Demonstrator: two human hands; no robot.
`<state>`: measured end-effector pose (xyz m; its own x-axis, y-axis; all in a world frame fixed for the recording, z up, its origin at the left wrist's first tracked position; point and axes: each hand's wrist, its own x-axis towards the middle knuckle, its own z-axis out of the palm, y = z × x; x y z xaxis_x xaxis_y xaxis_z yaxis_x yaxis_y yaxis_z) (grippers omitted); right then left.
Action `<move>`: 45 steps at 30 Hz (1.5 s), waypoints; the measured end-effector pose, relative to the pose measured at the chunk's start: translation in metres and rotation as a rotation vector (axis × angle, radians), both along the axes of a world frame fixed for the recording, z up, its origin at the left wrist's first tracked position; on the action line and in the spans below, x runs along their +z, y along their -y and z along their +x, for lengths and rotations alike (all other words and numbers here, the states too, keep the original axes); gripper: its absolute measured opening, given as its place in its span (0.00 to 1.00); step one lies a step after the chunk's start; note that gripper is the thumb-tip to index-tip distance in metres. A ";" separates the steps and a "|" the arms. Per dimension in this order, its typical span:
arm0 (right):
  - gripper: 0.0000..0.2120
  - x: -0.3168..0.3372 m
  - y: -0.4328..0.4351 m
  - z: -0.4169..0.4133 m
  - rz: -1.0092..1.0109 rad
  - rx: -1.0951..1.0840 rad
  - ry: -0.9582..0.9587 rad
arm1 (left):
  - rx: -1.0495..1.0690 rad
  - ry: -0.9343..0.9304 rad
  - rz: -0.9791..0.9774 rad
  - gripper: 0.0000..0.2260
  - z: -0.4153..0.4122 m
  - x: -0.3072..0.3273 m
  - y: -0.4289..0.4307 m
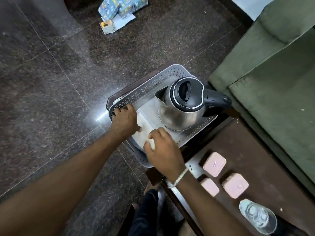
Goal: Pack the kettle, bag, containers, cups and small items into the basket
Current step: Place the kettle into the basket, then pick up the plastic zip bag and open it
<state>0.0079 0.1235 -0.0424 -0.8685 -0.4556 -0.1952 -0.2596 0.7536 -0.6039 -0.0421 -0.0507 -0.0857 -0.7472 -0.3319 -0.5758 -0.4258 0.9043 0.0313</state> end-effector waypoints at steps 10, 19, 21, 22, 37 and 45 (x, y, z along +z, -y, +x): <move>0.18 -0.035 0.032 0.006 0.207 0.044 0.020 | 0.261 -0.030 0.312 0.13 -0.011 -0.001 0.016; 0.05 -0.004 0.008 -0.003 -0.273 -0.268 0.171 | 0.729 -0.188 1.121 0.29 0.025 0.037 0.003; 0.05 0.005 -0.002 -0.003 -0.374 -0.305 0.271 | 0.690 -0.219 1.144 0.27 0.037 0.040 -0.005; 0.05 0.009 -0.007 -0.001 -0.415 -0.313 0.296 | 0.674 -0.231 1.152 0.25 0.043 0.042 -0.010; 0.05 0.045 -0.099 0.034 -0.714 -0.587 0.269 | 0.359 -0.392 1.090 0.05 0.067 0.096 -0.088; 0.20 0.072 -0.184 0.060 -0.328 -0.667 -0.151 | 0.239 -0.384 1.186 0.03 0.076 0.123 -0.178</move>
<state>0.0676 0.3074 0.0295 -0.9869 0.1611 0.0024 0.0907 0.5680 -0.8180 0.0337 0.1271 0.0377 -0.9244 0.0884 -0.3711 -0.3575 0.1386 0.9236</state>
